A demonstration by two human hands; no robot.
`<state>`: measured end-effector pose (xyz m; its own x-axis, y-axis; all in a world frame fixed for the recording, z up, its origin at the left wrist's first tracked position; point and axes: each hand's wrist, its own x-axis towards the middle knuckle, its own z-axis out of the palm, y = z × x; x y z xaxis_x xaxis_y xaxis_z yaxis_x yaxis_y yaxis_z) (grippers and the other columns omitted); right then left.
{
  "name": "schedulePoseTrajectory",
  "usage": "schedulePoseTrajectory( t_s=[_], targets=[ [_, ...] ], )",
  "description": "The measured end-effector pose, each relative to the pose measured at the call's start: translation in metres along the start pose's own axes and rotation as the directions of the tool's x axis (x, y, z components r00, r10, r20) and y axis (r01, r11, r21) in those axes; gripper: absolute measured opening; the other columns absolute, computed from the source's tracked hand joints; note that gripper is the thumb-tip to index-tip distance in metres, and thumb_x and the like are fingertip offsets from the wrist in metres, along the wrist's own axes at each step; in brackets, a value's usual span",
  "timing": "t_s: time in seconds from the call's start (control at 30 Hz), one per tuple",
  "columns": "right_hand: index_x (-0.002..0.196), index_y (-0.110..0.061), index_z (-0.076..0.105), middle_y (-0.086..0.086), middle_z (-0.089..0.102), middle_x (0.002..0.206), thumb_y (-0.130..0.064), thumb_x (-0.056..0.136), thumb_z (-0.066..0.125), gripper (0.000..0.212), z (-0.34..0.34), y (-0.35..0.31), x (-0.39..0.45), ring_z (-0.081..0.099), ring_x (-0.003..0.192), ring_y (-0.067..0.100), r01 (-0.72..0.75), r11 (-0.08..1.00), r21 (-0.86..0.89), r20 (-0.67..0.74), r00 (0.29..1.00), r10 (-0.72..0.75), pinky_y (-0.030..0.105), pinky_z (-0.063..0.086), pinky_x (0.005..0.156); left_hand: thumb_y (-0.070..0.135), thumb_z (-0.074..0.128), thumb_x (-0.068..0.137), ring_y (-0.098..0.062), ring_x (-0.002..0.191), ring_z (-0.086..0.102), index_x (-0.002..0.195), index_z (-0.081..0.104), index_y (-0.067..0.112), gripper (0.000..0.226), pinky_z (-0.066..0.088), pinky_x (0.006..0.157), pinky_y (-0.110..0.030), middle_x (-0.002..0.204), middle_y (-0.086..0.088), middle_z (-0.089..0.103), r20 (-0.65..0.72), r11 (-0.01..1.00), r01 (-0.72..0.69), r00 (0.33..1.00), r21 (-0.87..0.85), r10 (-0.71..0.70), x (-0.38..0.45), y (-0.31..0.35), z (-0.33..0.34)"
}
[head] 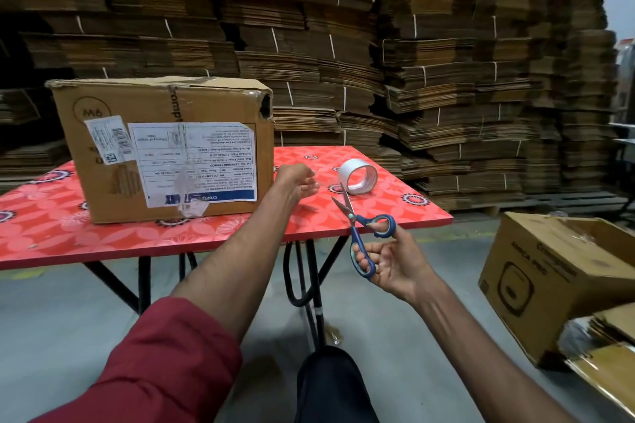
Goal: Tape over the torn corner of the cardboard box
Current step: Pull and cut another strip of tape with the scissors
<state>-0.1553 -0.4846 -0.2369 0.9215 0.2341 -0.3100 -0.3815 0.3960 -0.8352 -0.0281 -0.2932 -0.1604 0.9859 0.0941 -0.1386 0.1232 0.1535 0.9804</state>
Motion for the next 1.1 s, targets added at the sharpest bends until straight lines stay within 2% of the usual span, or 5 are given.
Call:
schedulePoseTrajectory(
  t_s=[0.23,0.4,0.53,0.87,1.1],
  targets=[
    [0.092,0.01,0.067,0.015,0.064,0.075,-0.035,0.065,0.07,0.053,0.017,-0.017,0.019,0.057,0.05,0.018,-0.013,0.999,-0.047,-0.007,1.0,0.013,0.02,0.05,0.042,-0.008,0.052,0.091,-0.023,0.079,0.062,0.089,0.056,-0.001,0.009,0.057,0.064,-0.03,0.099,-0.017,0.058,-0.008,1.0,0.017,1.0,0.026,-0.017,-0.002,0.001,-0.003],
    [0.093,0.013,0.068,0.017,0.064,0.076,-0.032,0.063,0.072,0.054,0.02,-0.028,0.027,0.058,0.048,0.019,-0.019,0.999,-0.028,-0.005,1.0,0.019,0.021,0.051,0.042,-0.016,0.048,0.09,-0.021,0.069,0.061,0.104,0.055,-0.008,0.018,0.059,0.068,-0.034,0.087,-0.018,0.057,-0.017,0.999,0.036,0.999,0.04,-0.035,-0.002,0.0,-0.003],
    [0.083,0.014,0.073,0.02,0.065,0.078,-0.03,0.061,0.074,0.05,0.017,-0.031,0.031,0.059,0.049,0.021,-0.008,0.999,-0.036,0.005,1.0,0.009,0.022,0.052,0.045,-0.017,0.05,0.089,-0.022,0.072,0.063,0.118,0.054,-0.008,0.031,0.06,0.063,-0.033,0.108,-0.022,0.06,-0.028,0.998,0.031,0.999,0.051,-0.03,-0.004,0.001,-0.003],
    [0.092,0.016,0.068,0.022,0.067,0.081,-0.031,0.059,0.077,0.059,0.019,-0.052,0.039,0.063,0.052,0.021,0.007,0.995,-0.099,-0.029,1.0,-0.01,0.021,0.054,0.045,-0.015,0.05,0.089,-0.022,0.076,0.063,0.092,0.056,-0.003,0.014,0.06,0.068,-0.033,0.105,-0.021,0.06,-0.027,0.999,0.025,0.999,0.042,-0.024,-0.007,0.002,-0.002],
    [0.104,0.016,0.064,0.022,0.068,0.076,-0.036,0.083,0.07,0.057,0.024,-0.065,0.053,0.061,0.051,0.02,-0.008,0.993,-0.117,-0.033,0.999,0.004,0.021,0.053,0.046,-0.017,0.048,0.089,-0.021,0.07,0.062,0.091,0.055,-0.005,0.014,0.059,0.071,-0.035,0.106,-0.022,0.06,-0.039,0.999,0.008,0.999,0.051,-0.006,-0.003,0.004,-0.002]
  ],
)
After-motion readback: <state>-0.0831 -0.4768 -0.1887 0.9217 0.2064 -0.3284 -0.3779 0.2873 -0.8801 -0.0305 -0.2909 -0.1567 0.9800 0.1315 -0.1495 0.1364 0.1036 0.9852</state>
